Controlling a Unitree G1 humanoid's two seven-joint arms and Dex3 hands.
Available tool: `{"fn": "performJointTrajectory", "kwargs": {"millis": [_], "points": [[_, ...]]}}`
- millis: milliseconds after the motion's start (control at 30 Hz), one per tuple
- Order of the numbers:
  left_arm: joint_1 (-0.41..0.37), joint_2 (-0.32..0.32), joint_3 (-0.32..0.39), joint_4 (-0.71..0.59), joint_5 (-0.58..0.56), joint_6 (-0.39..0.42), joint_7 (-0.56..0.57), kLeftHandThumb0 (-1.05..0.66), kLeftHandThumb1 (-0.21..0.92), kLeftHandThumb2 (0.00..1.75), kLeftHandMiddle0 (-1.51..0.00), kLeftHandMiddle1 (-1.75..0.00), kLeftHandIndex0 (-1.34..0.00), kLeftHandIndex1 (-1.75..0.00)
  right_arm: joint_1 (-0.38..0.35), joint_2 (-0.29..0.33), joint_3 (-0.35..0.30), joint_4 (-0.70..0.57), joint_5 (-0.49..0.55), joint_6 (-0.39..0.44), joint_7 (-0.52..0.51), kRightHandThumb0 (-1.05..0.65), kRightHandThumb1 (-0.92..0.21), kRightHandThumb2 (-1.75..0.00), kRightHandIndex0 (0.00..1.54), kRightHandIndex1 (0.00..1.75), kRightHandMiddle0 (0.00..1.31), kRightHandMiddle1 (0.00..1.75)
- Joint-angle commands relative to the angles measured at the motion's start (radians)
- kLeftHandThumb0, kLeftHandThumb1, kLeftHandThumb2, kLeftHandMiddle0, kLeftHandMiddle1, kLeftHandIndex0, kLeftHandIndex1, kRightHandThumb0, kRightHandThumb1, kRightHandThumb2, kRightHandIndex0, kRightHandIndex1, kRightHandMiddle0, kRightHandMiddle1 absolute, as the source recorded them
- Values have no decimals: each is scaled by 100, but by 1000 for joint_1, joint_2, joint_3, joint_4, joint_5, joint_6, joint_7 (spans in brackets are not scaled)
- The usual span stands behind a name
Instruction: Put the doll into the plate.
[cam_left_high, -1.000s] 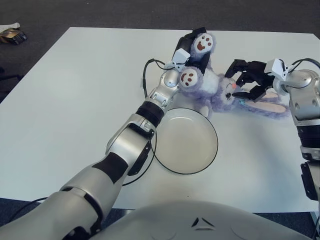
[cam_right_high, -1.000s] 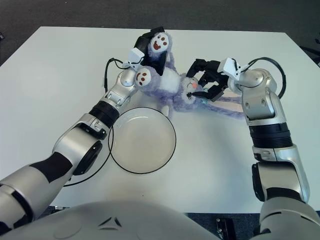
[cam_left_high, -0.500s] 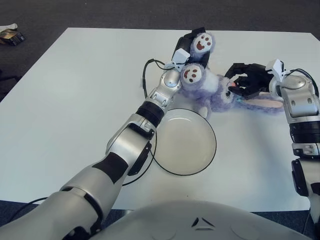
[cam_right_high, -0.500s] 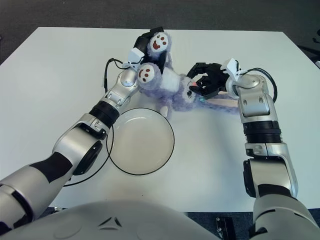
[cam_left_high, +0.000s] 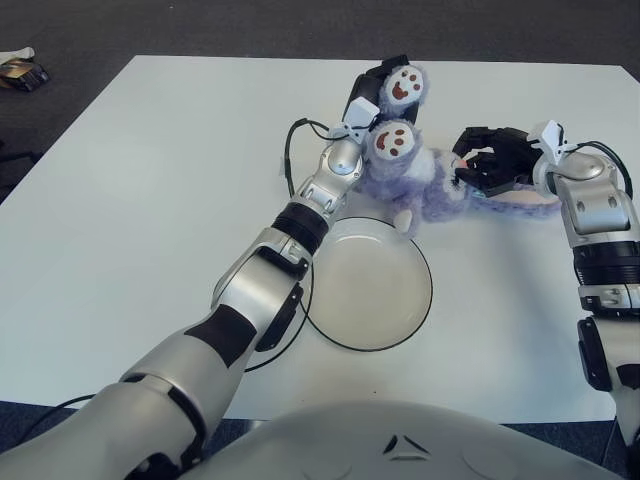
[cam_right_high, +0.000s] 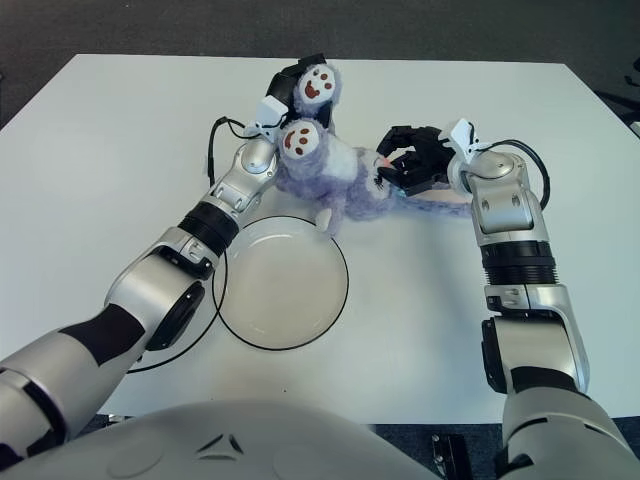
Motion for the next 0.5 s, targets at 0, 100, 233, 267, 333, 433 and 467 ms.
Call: {"fn": "performJointTrajectory", "kwargs": {"millis": [0, 100, 233, 267, 333, 433, 467], "points": [[34, -229, 8, 23, -17, -7, -2, 53, 16, 151, -74, -175, -103, -175, 27, 32, 21, 28, 1, -22, -33, -42, -52, -105, 9, 71, 44, 175], [33, -222, 3, 27, -1, -10, 14, 53, 16, 151, -74, -175, -103, -175, 36, 25, 23, 21, -5, -52, -49, -41, -53, -103, 12, 73, 44, 175], [31, -222, 3, 32, 10, -16, 36, 53, 16, 151, -74, -175, -103, -175, 59, 11, 29, -16, -27, -72, -82, -41, -54, -103, 14, 75, 43, 175], [31, -223, 4, 33, 9, -17, 38, 53, 16, 151, -74, -175, -103, -175, 67, 7, 30, -31, -32, -73, -88, -41, -54, -103, 14, 75, 43, 175], [32, -226, 9, 37, 2, -26, 35, 53, 16, 151, -74, -175, -103, -175, 102, -2, 28, -112, -49, -62, -112, -41, -53, -103, 14, 76, 44, 175], [31, -227, 13, 45, -5, -39, 30, 53, 16, 151, -74, -175, -102, -175, 118, -8, 42, -127, -97, -114, -170, -42, -51, -107, 13, 77, 46, 175], [31, -226, 13, 48, -5, -43, 30, 53, 16, 151, -74, -175, -102, -175, 119, -10, 49, -121, -114, -134, -190, -42, -49, -108, 12, 77, 47, 175]]}}
